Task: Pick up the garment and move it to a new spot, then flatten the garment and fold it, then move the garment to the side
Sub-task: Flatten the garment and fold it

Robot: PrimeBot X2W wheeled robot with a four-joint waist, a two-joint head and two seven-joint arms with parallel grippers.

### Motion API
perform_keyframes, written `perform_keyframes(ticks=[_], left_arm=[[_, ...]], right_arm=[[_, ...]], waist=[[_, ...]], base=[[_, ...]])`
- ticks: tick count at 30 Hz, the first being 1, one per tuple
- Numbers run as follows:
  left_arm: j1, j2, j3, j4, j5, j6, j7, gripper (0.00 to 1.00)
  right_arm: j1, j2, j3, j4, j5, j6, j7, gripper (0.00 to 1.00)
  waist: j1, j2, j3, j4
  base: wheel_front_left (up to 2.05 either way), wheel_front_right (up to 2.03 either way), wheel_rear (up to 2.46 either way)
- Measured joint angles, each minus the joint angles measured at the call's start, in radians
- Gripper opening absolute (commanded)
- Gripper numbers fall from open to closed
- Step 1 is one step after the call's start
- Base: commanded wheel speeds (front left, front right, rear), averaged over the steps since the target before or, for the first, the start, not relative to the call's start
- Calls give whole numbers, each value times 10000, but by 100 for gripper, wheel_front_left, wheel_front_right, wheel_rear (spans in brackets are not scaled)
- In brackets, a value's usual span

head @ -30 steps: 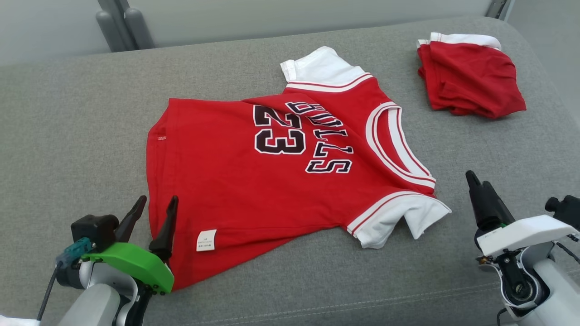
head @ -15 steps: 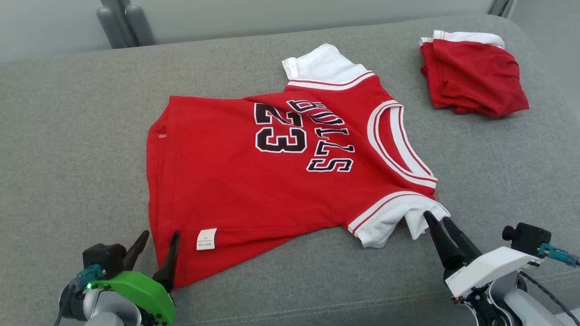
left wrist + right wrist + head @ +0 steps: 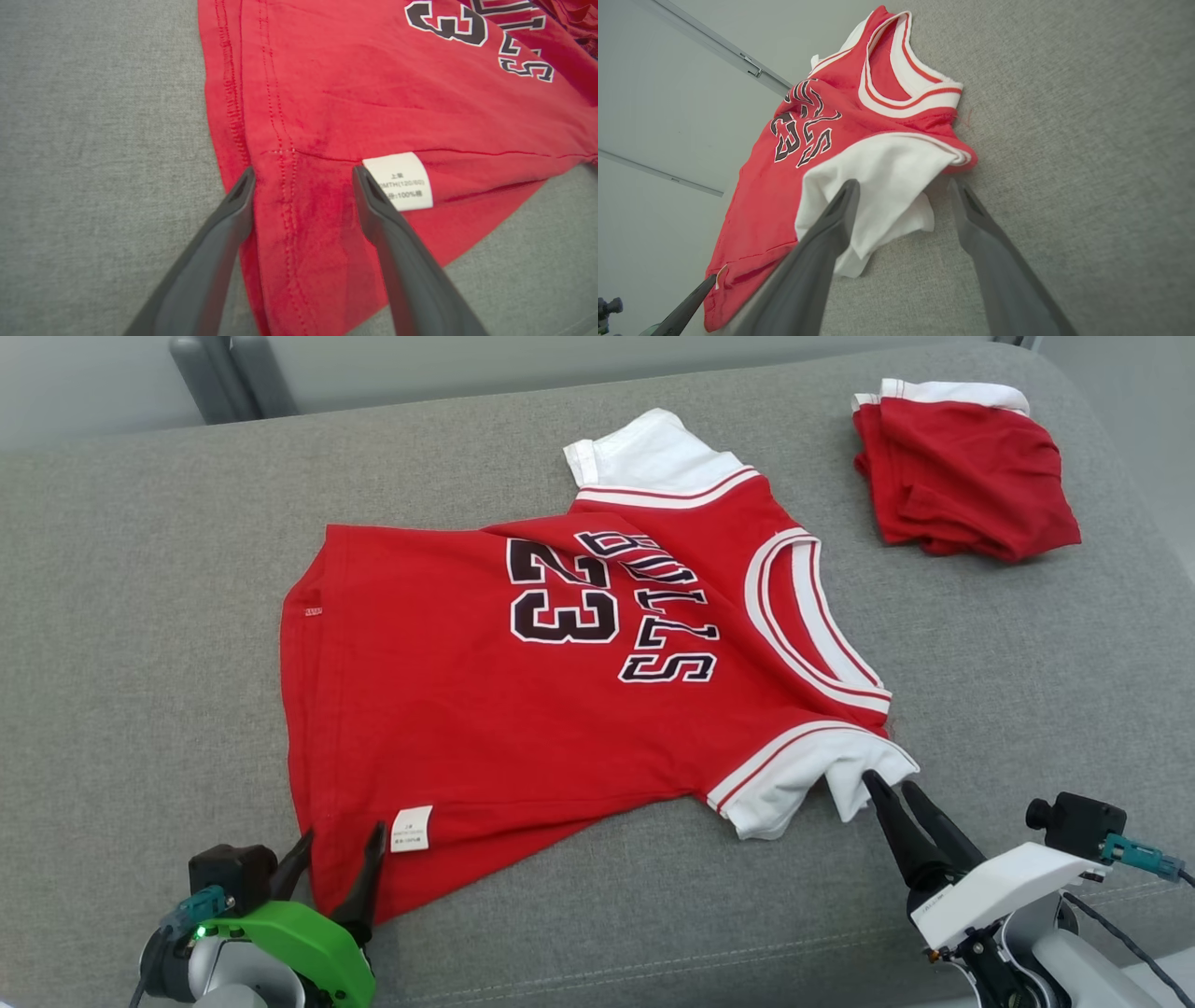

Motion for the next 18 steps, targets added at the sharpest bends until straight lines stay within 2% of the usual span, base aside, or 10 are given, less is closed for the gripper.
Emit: perform_keyframes(ticks=[2,5,8,10,12,13,14,18], left_arm=[[-18,-6,6,-17,2,-71,0,100],[-66,-12,79,-113,40,-73,0,84],[-174,-13,201,-219,176,-73,0,52],[-281,-13,265,-263,341,-73,0,42],[-295,-19,282,-268,355,-73,0,24],[-294,-25,280,-268,368,-73,0,10],[-294,-33,280,-268,387,-73,0,2],[-291,-56,282,-249,433,-77,0,0]], right_arm=[[-1,0,10,0,0,0,0,100],[-1,-2,10,4,0,2,-2,100],[-2,-2,10,10,0,4,-4,100],[-2,-4,10,13,0,4,-6,100],[-3,-4,10,19,0,6,-12,100],[-3,-4,10,23,0,6,-12,100],[-3,-4,10,31,0,6,-12,100],[-5,-4,12,61,0,6,-12,100]], waist=[[0,0,12,-20],[0,0,18,-42],[0,0,15,-46],[0,0,6,-44],[0,0,-6,-34],[0,0,-13,-29],[0,0,-21,-22],[0,0,-48,8]], base=[[0,0,0],[0,0,0],[0,0,0],[0,0,0],[0,0,0],[0,0,0],[0,0,0],[0,0,0]])
